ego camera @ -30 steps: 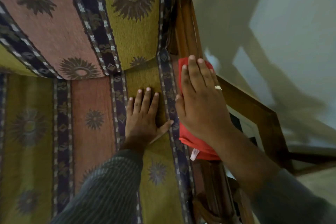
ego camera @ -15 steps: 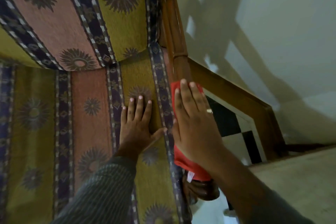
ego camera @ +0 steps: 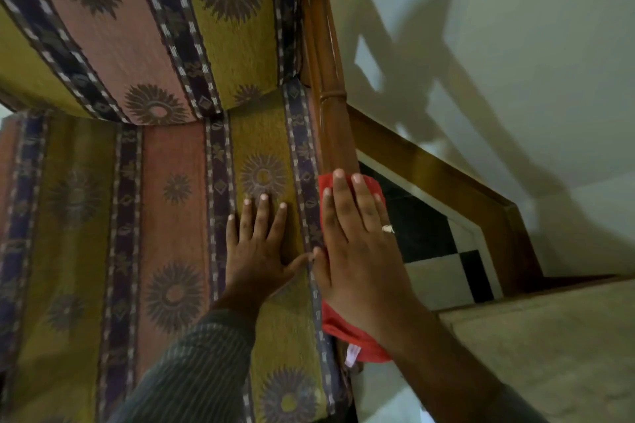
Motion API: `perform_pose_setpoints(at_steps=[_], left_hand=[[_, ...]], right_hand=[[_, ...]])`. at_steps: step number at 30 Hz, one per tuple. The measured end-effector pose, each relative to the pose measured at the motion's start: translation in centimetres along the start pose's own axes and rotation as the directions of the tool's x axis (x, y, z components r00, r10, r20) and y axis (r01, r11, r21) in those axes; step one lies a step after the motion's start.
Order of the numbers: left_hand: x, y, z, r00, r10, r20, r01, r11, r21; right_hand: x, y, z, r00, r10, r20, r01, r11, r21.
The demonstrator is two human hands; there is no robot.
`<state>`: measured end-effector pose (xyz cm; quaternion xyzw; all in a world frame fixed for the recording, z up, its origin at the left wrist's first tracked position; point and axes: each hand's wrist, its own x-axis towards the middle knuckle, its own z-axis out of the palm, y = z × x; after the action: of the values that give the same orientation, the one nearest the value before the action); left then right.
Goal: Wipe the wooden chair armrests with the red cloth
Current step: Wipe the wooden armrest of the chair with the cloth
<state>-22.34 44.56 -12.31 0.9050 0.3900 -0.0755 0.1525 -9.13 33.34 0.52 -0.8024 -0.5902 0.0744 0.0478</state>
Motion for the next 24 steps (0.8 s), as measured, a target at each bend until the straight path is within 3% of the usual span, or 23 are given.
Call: perform_pose_setpoints(at_steps=[3,7,9,11,14,16,19,22,24], left_hand=[[0.0,-0.1,0.4,1.0,0.003,-0.006,-0.003,1.0,-0.001],[0.1,-0.3,0.8,1.0,0.017,-0.019,-0.017,1.0,0.019],[0.2,-0.2,0.8,1.0,0.017,-0.025,-0.016,1.0,0.019],[0.2,-0.2,0.7,1.0,0.01,-0.019,-0.01,1.0,0.015],[0.1,-0.4,0.6,1.0,0.011,-0.011,-0.011,1.0,0.002],[0.1,-0.5,0.6,1.0,0.014,-0.018,-0.014,1.0,-0.007],[0.2,-0.7,1.1,0.999,0.004,-0.033,-0.004,1.0,0.006],[0.4,-0.6,1.6,0.999,0.01,-0.037,-0.01,1.0,-0.005],[0.4,-0.6,1.7,0.999,0.001,-0.043,-0.001,1.0,-0.015]], right_hand=[[1.7,0.5,0.0,0.999,-0.005,-0.052,0.007,0.999,0.032],[5.0,1.2,-0.6,0.973,0.229,-0.004,-0.212,0.906,0.367],[5.5,1.2,-0.6,0.981,0.193,-0.019,-0.184,0.957,0.222],[5.0,1.2,-0.7,0.999,-0.016,-0.035,0.016,1.0,-0.006],[2.6,2.1,-0.7,0.97,-0.244,0.004,0.244,0.968,-0.052],[1.0,2.4,-0.5,0.979,-0.201,0.027,0.2,0.979,0.035],[0.8,1.5,-0.3,1.0,-0.007,-0.002,0.007,0.994,0.114],[2.6,0.0,-0.4,0.992,0.119,-0.045,-0.117,0.992,0.036],[3.1,-0.7,-0.3,0.994,0.101,-0.033,-0.103,0.993,-0.065]])
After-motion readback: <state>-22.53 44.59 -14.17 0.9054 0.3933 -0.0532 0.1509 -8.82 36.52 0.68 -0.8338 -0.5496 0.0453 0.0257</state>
